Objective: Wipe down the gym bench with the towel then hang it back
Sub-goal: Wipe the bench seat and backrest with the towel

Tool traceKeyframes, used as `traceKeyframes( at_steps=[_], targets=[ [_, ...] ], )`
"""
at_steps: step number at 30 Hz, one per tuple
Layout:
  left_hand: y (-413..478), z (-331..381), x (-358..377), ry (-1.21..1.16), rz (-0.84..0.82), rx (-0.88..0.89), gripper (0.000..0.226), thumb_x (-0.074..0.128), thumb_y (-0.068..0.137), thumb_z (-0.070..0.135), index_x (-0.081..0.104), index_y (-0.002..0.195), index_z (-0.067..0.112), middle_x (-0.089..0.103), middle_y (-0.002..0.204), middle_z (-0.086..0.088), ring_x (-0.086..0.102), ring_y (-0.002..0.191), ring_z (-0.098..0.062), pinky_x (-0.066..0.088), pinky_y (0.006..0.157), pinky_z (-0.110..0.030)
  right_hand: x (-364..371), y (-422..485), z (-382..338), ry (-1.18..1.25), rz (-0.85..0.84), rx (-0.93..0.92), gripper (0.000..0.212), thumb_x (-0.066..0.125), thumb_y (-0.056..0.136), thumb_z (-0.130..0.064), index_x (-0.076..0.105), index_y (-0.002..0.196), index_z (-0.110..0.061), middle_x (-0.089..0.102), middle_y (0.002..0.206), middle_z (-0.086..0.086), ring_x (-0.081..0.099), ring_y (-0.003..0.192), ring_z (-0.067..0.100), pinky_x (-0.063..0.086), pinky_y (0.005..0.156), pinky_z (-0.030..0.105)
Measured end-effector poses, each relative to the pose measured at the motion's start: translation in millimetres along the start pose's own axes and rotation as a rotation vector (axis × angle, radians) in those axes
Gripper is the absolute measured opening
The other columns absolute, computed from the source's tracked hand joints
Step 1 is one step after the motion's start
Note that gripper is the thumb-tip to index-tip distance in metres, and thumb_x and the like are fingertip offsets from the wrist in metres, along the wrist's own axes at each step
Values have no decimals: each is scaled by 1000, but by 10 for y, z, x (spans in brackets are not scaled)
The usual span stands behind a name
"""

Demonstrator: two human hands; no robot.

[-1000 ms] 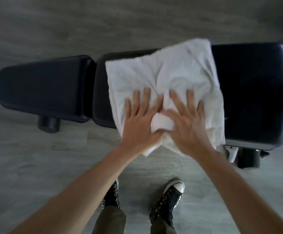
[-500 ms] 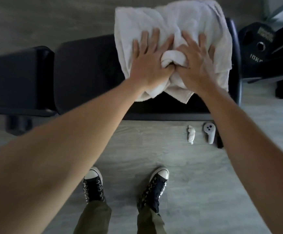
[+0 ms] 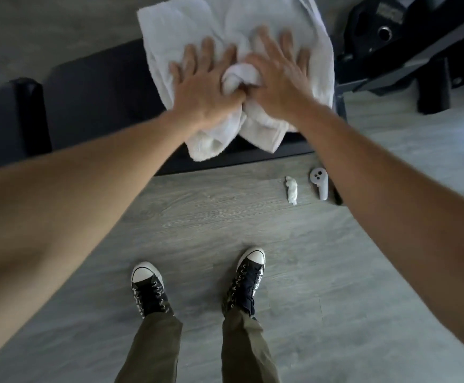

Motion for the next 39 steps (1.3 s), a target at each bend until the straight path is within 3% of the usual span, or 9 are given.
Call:
traceKeyframes(
  at_steps=[3,5,9,14,20,24,31,35,39],
  targets=[
    [380,266,-129,-40,-43,-48,84,37,93,66,0,165,42,-11,176,-11,-12,160,-42,-4,124,-68,-172,297,338,89,1,21,40,57,90,-40,56,130,-35,24,167,2,26,150,41,31,113,46],
    [491,459,-151,-40,-48,-46,81,36,93,64,2,164,44,-11,176,-12,-12,160,-43,-4,123,-69,-283,358,534,163,20,37,38,55,83,-43,58,121,-37,38,156,0,42,137,35,38,110,52],
    [269,793,98,-6,9,79,81,33,93,65,5,165,41,-9,176,-10,-13,161,-40,-7,125,-66,-254,-168,736,170,81,207,51,52,87,-47,54,135,-30,13,171,5,13,154,42,15,123,57],
    [-583,556,462,-2,55,255,84,37,91,67,16,166,37,-1,177,-6,-8,162,-34,-6,127,-61,117,-1163,280,183,53,256,45,61,87,-46,58,126,-23,5,172,5,-4,152,54,3,116,75],
    [-780,-633,300,4,71,167,81,40,96,63,10,167,37,-4,177,-2,-11,163,-29,-6,128,-59,597,-675,-735,63,48,27,32,63,88,-45,60,109,-21,18,170,9,2,148,63,4,118,74],
    [-929,-1641,37,-62,8,-23,81,34,94,66,4,165,41,-9,177,1,-15,162,-26,-8,129,-54,965,-152,-1642,15,-73,-85,41,65,89,-49,59,123,-26,13,171,6,-2,150,60,0,121,67],
    [-1274,-3239,-1381,-301,149,-228,72,59,93,33,33,160,42,28,172,-3,16,161,-31,8,127,-59,828,790,-3637,223,-120,-250,55,48,98,-36,38,152,-30,27,167,7,19,154,40,6,123,62],
    [-1365,-4302,-2504,-393,388,-251,64,62,81,36,56,144,29,57,144,-3,53,134,-22,42,113,-46,461,1465,-4965,340,53,-424,48,49,98,-31,50,145,-24,57,145,1,49,135,25,27,118,49],
    [-1527,-5500,-2506,-381,362,-386,63,58,88,57,52,143,28,56,145,-1,54,133,-23,45,112,-48,959,1976,-5940,296,-98,-577,40,48,100,-37,53,139,-27,66,130,-2,60,121,24,41,108,50]
  ],
)
Point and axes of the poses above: each hand's wrist, its own y-axis towards the middle knuckle, its own x-axis out of the palm, z = x × y, the point moved 6 cm from there along y, towards the middle knuckle
